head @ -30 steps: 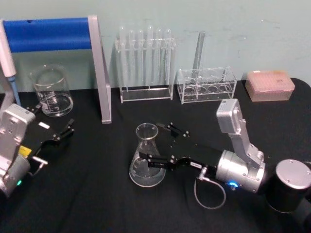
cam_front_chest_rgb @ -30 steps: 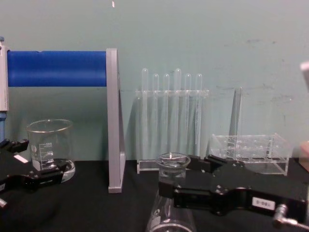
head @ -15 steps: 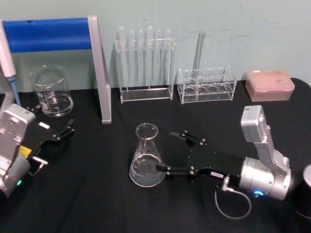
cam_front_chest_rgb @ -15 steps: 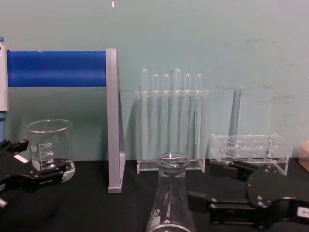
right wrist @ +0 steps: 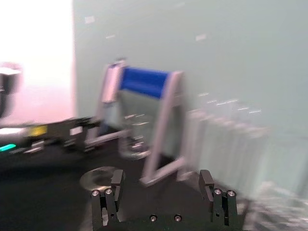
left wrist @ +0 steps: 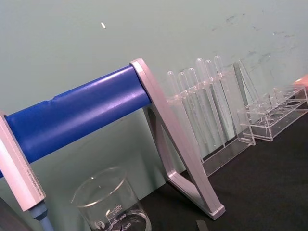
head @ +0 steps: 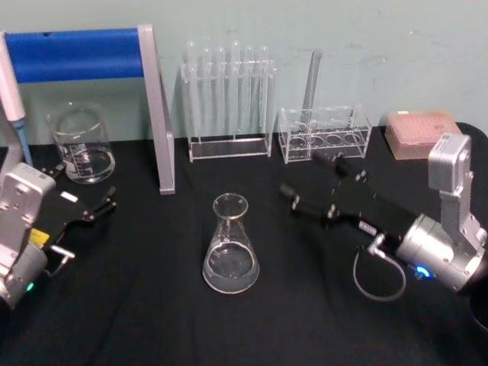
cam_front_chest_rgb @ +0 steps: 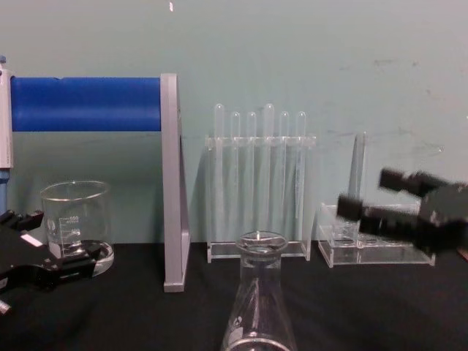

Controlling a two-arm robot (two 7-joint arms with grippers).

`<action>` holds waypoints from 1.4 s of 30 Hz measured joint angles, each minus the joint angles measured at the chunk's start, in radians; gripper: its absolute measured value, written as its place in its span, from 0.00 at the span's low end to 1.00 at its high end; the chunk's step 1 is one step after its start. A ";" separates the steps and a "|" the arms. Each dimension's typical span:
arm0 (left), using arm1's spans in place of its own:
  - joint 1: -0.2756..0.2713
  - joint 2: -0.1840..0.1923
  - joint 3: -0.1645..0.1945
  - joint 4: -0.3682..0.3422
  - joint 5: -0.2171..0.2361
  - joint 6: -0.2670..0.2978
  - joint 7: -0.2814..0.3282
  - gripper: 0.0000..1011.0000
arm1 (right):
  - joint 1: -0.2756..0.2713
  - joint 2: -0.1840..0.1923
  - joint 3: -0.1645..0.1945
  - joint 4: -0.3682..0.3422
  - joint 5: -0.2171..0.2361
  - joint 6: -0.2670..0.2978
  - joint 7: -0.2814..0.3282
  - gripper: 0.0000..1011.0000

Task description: Grasp the erlenmeyer flask with one hand, shake it three times, then place it back.

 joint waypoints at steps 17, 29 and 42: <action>0.000 0.000 0.000 0.000 0.000 0.000 0.000 0.99 | 0.034 -0.199 0.049 0.179 -0.268 -0.070 -0.388 0.99; 0.000 0.000 0.000 0.000 0.000 0.000 0.000 0.99 | 0.042 -0.238 0.052 0.223 -0.321 -0.050 -0.411 0.99; 0.000 0.000 0.000 0.000 0.000 0.000 0.000 0.99 | 0.041 -0.235 0.052 0.221 -0.320 -0.051 -0.410 0.99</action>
